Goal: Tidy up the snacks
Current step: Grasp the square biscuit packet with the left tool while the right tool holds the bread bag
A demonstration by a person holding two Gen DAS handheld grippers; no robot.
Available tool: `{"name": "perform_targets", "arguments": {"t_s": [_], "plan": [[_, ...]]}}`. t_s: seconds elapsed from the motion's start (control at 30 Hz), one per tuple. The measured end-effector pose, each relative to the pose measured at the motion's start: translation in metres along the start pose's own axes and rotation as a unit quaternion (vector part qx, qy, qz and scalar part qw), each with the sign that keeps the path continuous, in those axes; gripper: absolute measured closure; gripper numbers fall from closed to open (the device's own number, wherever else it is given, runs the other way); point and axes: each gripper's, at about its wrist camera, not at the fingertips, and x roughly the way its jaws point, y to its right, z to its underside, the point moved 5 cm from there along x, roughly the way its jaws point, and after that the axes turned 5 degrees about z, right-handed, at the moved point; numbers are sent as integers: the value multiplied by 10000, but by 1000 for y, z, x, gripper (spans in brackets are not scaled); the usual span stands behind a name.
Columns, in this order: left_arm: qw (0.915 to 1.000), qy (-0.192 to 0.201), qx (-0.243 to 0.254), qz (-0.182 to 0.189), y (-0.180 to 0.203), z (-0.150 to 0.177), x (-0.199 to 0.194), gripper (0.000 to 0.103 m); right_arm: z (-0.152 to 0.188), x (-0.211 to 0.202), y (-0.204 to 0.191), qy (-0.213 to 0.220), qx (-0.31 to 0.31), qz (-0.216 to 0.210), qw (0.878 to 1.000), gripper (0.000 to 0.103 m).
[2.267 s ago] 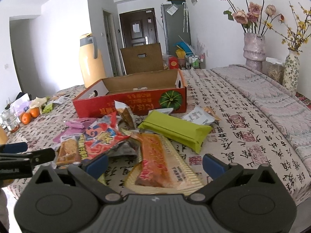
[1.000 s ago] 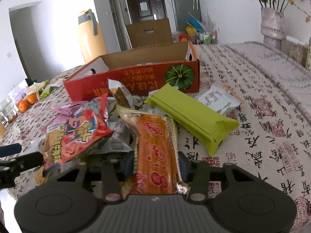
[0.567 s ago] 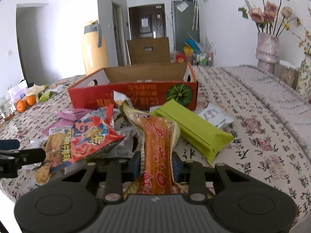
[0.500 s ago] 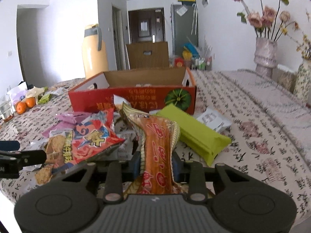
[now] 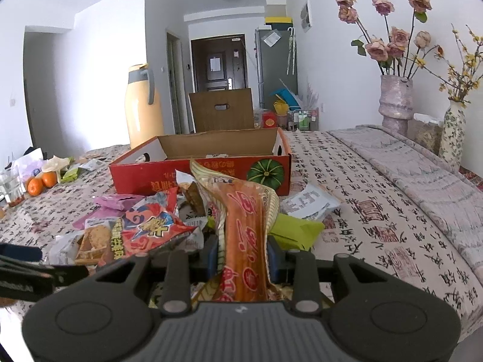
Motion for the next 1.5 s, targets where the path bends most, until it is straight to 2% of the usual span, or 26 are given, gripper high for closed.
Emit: {"name": "perform_targets", "arguments": {"t_s": [0.2,0.27,0.63,0.77,0.83,0.93,1.1,1.5], "plan": [[9998,-155,-52,-117,2,8,7,0,5,-6,1,17,52,-26,10000,72],[9998,-156,-25,-155,4,9,8,4,7,-6,1,8,66,-39,10000,72],[9993,-223,262,-142,18,10,16,42,11,-5,2,-40,106,-88,9999,72],[9993,-265,245,-49,19,11,20,45,12,-4,3,-69,128,-94,9998,71],[9994,-249,239,-34,19,11,20,52,14,-3,3,-89,131,-103,9998,71],[9995,-213,213,-21,17,10,20,57,14,-1,2,-110,135,-120,9998,71],[9995,-133,297,-8,19,10,16,60,15,0,1,-124,135,-128,9998,71],[9993,192,308,-13,17,2,1,61,12,-4,0,-48,106,-106,9999,71]]}}
